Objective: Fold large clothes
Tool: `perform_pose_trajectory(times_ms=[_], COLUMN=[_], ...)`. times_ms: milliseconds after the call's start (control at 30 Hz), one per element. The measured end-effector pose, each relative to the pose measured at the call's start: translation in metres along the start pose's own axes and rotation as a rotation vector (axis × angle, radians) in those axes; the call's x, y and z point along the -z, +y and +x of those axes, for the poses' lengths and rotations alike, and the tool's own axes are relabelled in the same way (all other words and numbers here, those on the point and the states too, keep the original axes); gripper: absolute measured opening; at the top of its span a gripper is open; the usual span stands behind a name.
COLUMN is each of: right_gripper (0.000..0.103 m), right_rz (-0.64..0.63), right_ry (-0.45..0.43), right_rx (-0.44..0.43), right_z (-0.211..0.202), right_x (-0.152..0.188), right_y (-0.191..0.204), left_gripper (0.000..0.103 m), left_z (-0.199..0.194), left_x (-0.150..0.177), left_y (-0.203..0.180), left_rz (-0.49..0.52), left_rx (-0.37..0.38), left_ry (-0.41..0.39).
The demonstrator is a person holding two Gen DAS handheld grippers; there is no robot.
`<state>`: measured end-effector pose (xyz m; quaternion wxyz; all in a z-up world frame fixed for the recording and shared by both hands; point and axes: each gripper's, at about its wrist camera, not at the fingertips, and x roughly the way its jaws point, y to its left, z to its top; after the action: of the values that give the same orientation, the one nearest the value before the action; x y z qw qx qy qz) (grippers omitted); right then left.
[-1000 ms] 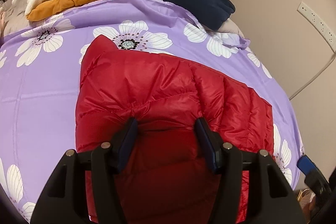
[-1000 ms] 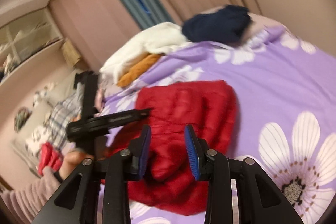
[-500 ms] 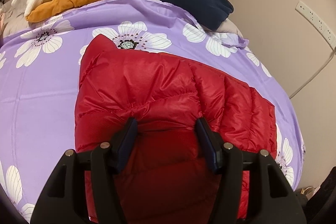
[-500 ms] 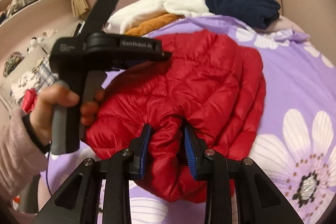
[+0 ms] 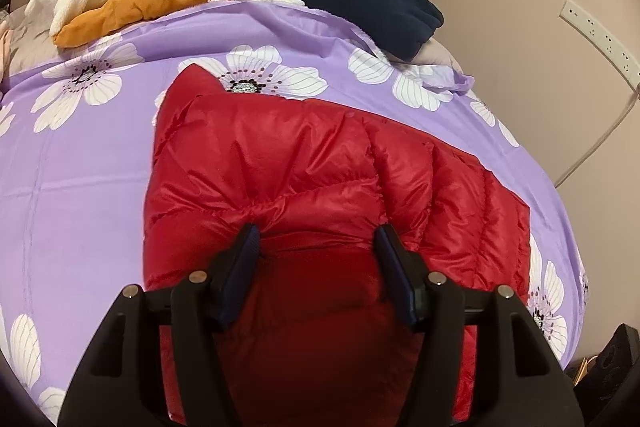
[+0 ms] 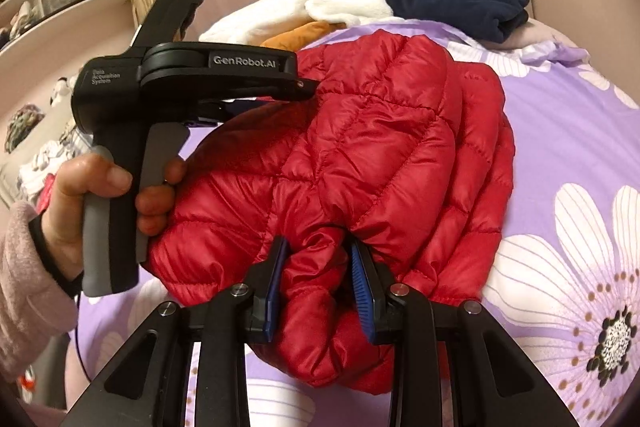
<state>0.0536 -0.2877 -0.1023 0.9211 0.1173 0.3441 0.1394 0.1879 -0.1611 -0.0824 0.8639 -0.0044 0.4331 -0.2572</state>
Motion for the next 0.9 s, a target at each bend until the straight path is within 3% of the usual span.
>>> perform_pose_trajectory(times_ms=[200,400,667,900], right_gripper=[0.032,0.032,0.032,0.032], right_rz=[0.019,0.048,0.059,0.067], right_ry=[-0.001,-0.001,0.008,0.014], right_rx=[0.004,0.006,0.020,0.025], right_z=[0.000,0.001,0.003,0.004], right_x=[0.000,0.001,0.000,0.001], right_y=[-0.002,-0.003,-0.005,-0.005], left_gripper=[0.061,0.061,0.061,0.068], left_z=[-0.046,-0.082,-0.084,-0.077], left_x=[0.012,0.050,0.082,0.088], left_y=[-0.001,0.007,0.019,0.010], left_rz=[-0.043,-0.078,-0.126,-0.073], left_rx=[0.022,0.037,0.044,0.019], left_ry=[-0.038,-0.060,-0.017,0.009])
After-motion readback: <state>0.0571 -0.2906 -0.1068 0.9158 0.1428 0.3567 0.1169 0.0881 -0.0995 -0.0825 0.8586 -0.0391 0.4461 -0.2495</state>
